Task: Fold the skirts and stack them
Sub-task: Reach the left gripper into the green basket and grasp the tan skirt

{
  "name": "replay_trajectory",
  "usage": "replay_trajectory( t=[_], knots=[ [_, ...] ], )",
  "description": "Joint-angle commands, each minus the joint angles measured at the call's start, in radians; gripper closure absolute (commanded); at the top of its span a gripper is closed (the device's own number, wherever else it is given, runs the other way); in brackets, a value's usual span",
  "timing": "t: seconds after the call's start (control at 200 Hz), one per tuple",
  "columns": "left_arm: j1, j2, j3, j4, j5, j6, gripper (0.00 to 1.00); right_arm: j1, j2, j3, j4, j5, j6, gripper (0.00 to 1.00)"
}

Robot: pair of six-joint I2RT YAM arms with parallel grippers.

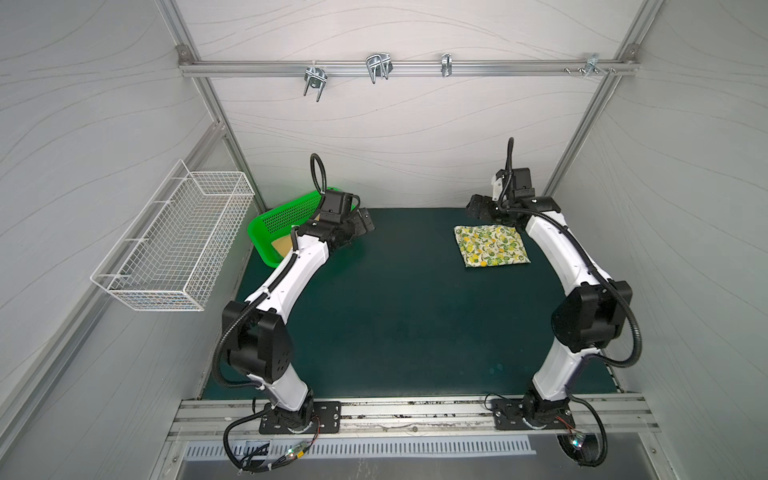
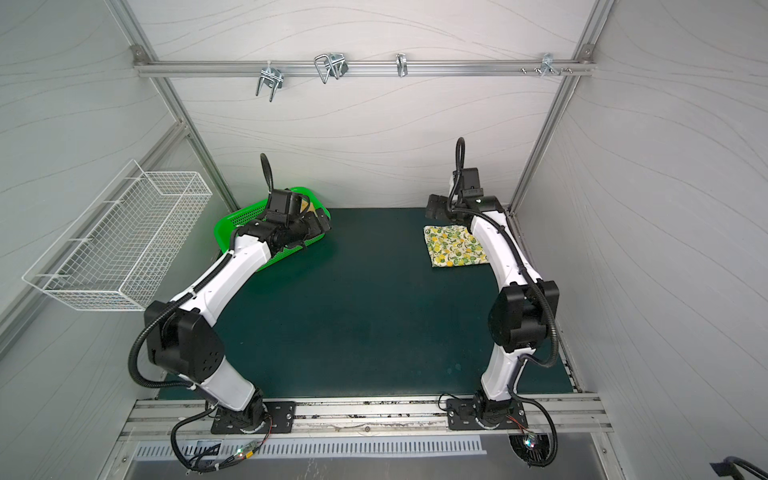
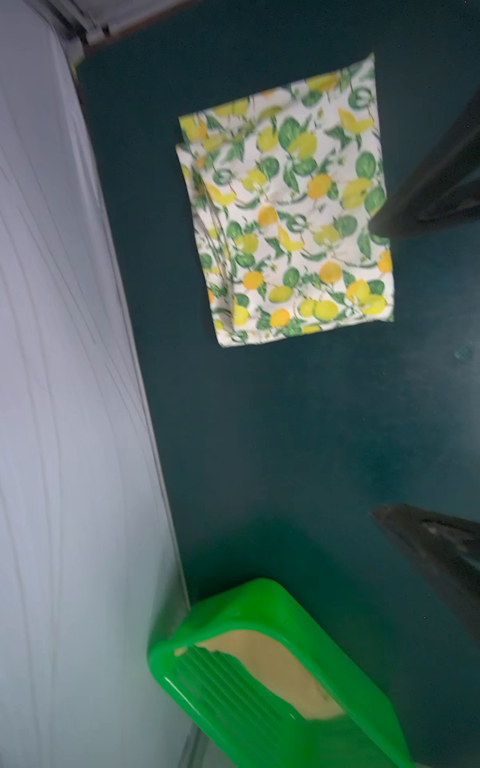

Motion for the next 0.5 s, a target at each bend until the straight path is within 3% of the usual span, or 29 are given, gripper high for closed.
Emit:
replay_trajectory(
  t=[0.0, 0.155, 0.375, 0.495],
  knots=[
    [0.078, 0.12, 0.161, -0.097, -0.013, 0.053, 0.01, 0.038, -0.074, -0.121, 0.08, -0.062, 0.032, 0.01],
    [0.175, 0.333, 0.414, -0.2, 0.051, 0.131, 0.02, 0.095, -0.188, -0.299, 0.136, -0.115, 0.045, 0.01],
    [0.268, 0.719, 0.93, -0.542, 0.084, 0.181, 0.05, 0.167, -0.319, -0.509, 0.203, -0.16, 0.101, 0.01],
    [0.294, 0.833, 1.053, -0.62, 0.132, 0.169, 0.05, 0.189, -0.355, -0.558, 0.195, -0.159, 0.095, 0.01]
  ],
)
